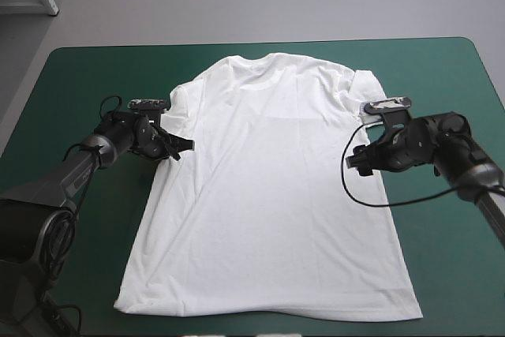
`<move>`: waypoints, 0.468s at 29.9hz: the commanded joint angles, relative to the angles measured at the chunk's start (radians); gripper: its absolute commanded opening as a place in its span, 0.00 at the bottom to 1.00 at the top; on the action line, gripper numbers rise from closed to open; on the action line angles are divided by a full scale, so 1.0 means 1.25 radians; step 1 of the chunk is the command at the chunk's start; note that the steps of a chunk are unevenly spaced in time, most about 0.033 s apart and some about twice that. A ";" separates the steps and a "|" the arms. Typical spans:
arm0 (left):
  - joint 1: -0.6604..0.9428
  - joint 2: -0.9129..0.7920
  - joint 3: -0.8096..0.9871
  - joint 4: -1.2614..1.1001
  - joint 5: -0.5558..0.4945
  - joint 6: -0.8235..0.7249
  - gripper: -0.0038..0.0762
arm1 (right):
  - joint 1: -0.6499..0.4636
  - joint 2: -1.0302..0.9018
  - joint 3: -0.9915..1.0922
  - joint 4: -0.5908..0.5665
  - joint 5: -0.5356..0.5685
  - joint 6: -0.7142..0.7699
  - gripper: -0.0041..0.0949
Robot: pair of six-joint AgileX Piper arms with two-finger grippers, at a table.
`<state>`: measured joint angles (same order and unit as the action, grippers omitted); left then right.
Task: Fold the cloth
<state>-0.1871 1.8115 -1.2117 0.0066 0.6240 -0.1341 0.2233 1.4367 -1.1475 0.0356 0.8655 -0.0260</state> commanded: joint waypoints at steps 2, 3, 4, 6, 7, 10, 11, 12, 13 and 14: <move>-0.002 -0.005 0.011 -0.005 0.047 0.021 0.04 | -0.010 0.078 -0.114 -0.005 -0.036 -0.017 0.77; -0.002 -0.012 0.010 -0.005 0.047 0.021 0.04 | -0.017 0.101 -0.135 -0.006 -0.036 -0.019 0.76; -0.002 -0.017 0.008 -0.005 0.047 0.021 0.04 | -0.026 0.124 -0.151 -0.005 -0.033 -0.019 0.76; -0.002 -0.038 0.008 -0.010 0.041 0.021 0.04 | -0.043 0.166 -0.188 0.000 -0.027 -0.024 0.76; -0.002 -0.051 0.008 -0.010 0.038 0.021 0.04 | -0.050 0.186 -0.204 0.001 -0.023 -0.026 0.76; -0.002 -0.084 0.008 -0.010 0.022 0.021 0.04 | -0.055 0.236 -0.237 0.001 -0.021 -0.037 0.76; -0.002 -0.092 0.008 -0.010 0.017 0.019 0.04 | -0.056 0.253 -0.247 0.006 -0.023 -0.037 0.76; -0.002 -0.100 0.008 -0.010 0.015 0.017 0.04 | -0.056 0.267 -0.253 0.010 -0.026 -0.037 0.76; -0.002 -0.106 0.008 -0.010 0.015 0.017 0.04 | -0.056 0.279 -0.258 0.017 -0.028 -0.037 0.76; -0.002 -0.112 0.008 -0.010 0.015 0.017 0.04 | -0.056 0.297 -0.262 0.027 -0.035 -0.038 0.76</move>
<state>-0.1871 1.7443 -1.1805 0.0000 0.6562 -0.1106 0.1607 1.8096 -1.4288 0.0444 0.8557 -0.0603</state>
